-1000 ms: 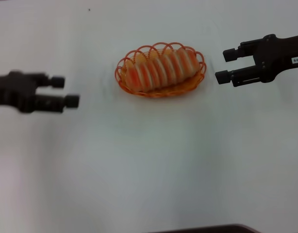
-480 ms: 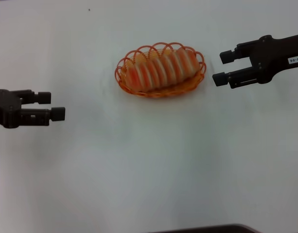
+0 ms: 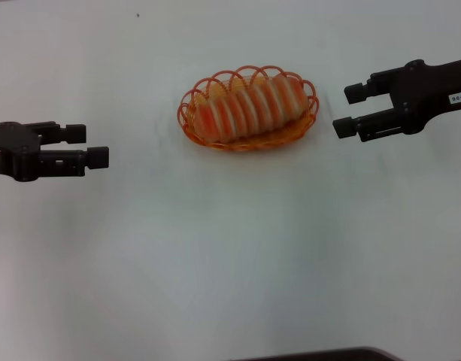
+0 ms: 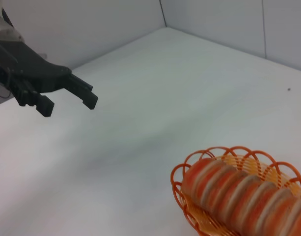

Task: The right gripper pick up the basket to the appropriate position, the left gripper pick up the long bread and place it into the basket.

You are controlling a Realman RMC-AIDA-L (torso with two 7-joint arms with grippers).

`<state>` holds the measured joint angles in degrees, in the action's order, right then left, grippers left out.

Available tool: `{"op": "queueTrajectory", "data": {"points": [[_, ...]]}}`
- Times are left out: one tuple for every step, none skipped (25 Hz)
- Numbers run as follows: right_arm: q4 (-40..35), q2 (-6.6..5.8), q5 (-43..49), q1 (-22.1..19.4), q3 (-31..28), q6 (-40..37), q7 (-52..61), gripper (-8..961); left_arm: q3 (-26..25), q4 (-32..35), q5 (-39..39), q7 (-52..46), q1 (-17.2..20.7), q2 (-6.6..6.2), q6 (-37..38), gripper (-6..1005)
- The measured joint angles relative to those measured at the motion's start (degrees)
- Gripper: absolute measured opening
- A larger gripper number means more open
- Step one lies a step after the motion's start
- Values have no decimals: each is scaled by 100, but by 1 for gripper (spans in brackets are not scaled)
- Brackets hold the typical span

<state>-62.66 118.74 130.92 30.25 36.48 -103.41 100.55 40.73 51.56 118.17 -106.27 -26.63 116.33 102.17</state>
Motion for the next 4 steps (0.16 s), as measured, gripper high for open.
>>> {"op": "queueTrajectory", "data": {"points": [[0,0,25,1,0,2,0,761,0,-1,-1,1,-10,5,-1,891],[0,0,41,3,0,3,0,761,-1,-1,-1,0,-18,9,-1,891],[0,0,50,6,0,4,0,761,-2,-1,-2,0,-21,13,-1,891],[0,0,55,10,0,5,0,761,-3,-2,-2,0,-27,17,-1,891]]}}
